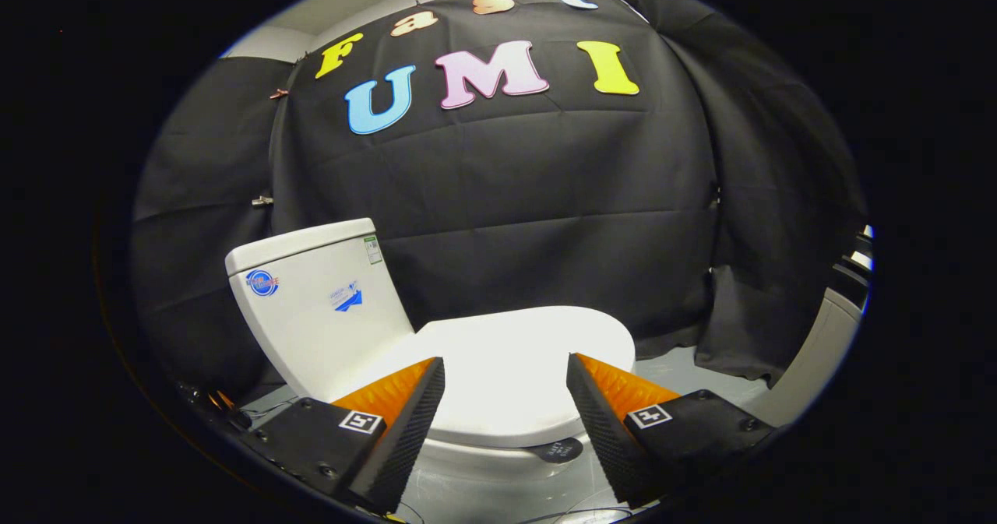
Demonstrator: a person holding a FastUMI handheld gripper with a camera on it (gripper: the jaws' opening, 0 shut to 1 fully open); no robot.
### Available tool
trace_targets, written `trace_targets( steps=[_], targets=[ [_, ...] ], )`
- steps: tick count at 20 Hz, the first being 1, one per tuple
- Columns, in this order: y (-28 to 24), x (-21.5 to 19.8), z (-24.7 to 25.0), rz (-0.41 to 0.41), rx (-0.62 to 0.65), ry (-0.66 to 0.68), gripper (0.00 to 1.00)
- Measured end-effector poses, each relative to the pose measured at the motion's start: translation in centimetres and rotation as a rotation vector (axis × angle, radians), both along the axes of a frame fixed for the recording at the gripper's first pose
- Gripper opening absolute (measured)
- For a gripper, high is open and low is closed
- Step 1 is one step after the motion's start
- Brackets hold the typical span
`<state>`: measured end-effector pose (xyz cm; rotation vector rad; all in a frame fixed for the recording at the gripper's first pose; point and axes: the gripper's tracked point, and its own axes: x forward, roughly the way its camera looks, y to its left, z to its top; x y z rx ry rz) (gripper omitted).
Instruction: Open the toilet lid.
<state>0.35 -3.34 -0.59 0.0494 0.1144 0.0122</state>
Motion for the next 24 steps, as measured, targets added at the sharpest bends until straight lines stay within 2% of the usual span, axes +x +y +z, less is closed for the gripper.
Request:
trace_targets(
  steps=[11, 24],
  targets=[
    [-3.8, -0.4, -5.0, -0.049, 0.07, 0.135, 0.98],
    [-8.1, -0.1, -10.2, -0.123, 0.259, 0.304, 0.96]
  ],
)
